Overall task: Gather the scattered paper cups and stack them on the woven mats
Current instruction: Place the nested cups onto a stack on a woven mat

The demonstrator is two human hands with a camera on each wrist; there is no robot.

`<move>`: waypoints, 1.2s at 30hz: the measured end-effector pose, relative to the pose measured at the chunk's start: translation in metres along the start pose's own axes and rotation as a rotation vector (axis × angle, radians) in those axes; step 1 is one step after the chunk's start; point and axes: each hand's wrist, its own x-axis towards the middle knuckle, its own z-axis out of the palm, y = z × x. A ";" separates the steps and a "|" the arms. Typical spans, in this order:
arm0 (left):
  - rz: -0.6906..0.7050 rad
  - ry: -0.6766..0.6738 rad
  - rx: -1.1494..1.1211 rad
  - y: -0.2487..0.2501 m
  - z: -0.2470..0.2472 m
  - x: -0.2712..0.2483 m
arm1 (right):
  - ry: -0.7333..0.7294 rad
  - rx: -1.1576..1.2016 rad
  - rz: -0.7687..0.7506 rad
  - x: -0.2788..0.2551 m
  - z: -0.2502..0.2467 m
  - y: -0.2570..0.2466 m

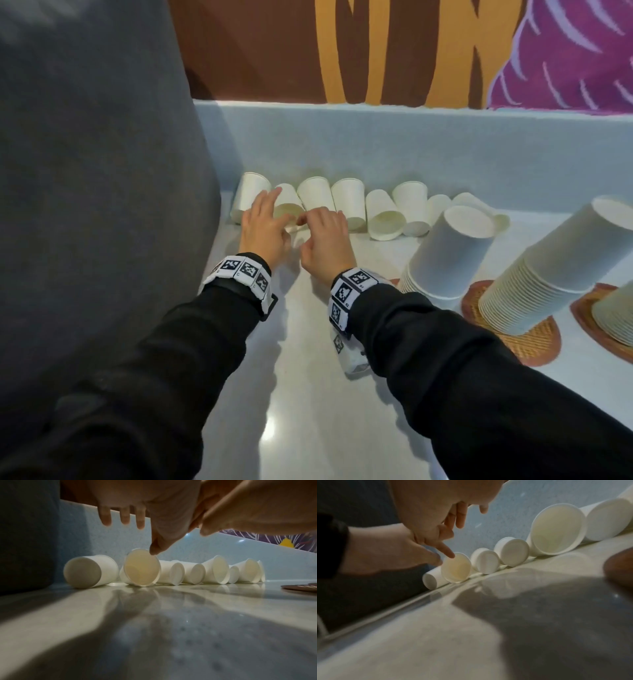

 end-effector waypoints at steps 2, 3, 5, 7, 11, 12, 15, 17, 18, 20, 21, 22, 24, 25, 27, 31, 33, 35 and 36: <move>-0.018 -0.094 0.103 -0.003 0.007 0.008 | -0.087 -0.092 0.037 0.006 0.004 0.007; -0.048 -0.146 0.154 -0.006 0.010 0.010 | -0.088 -0.110 0.045 0.009 0.005 0.008; -0.112 -0.206 0.195 -0.011 0.016 0.013 | -0.060 -0.125 0.061 0.013 0.008 0.008; -0.148 -0.234 0.159 -0.012 0.018 0.015 | -0.047 -0.129 0.081 0.015 0.011 0.008; -0.220 -0.002 0.031 -0.006 0.010 0.017 | -0.074 -0.172 0.150 0.017 0.011 0.015; -0.243 0.112 -0.014 -0.004 0.006 0.015 | -0.093 -0.183 0.156 0.016 0.011 0.016; -0.208 0.338 -0.208 0.002 -0.001 0.010 | -0.186 -0.188 0.147 0.015 0.013 0.016; -0.097 0.371 -0.429 0.006 -0.003 0.006 | -0.213 -0.119 0.141 0.015 0.013 0.014; -0.058 0.373 -0.506 0.007 -0.004 0.004 | -0.194 -0.064 0.155 0.015 0.012 0.013; -0.063 0.396 -0.555 0.007 -0.006 0.003 | -0.125 0.022 0.200 0.015 0.012 0.014; -0.102 0.401 -0.562 0.007 -0.007 0.004 | -0.103 0.035 0.221 0.015 0.012 0.014; -0.146 0.407 -0.568 0.007 -0.008 0.007 | -0.091 0.030 0.244 0.015 0.012 0.015; -0.208 0.407 -0.513 0.003 -0.004 0.015 | -0.092 0.000 0.295 0.015 0.012 0.018; -0.233 0.378 -0.425 -0.001 0.000 0.021 | -0.100 -0.015 0.322 0.016 0.012 0.020; -0.297 0.218 -0.210 -0.013 0.008 0.031 | -0.111 -0.047 0.374 0.015 0.013 0.024; -0.399 -0.071 -0.053 -0.041 0.019 0.047 | -0.127 -0.073 0.472 0.016 0.014 0.028; -0.431 -0.151 -0.051 -0.051 0.022 0.056 | -0.142 -0.073 0.489 0.017 0.014 0.029; -0.423 -0.200 -0.048 -0.058 0.022 0.063 | -0.160 -0.076 0.493 0.019 0.014 0.030; -0.404 -0.223 -0.043 -0.061 0.023 0.066 | -0.170 -0.076 0.495 0.019 0.015 0.030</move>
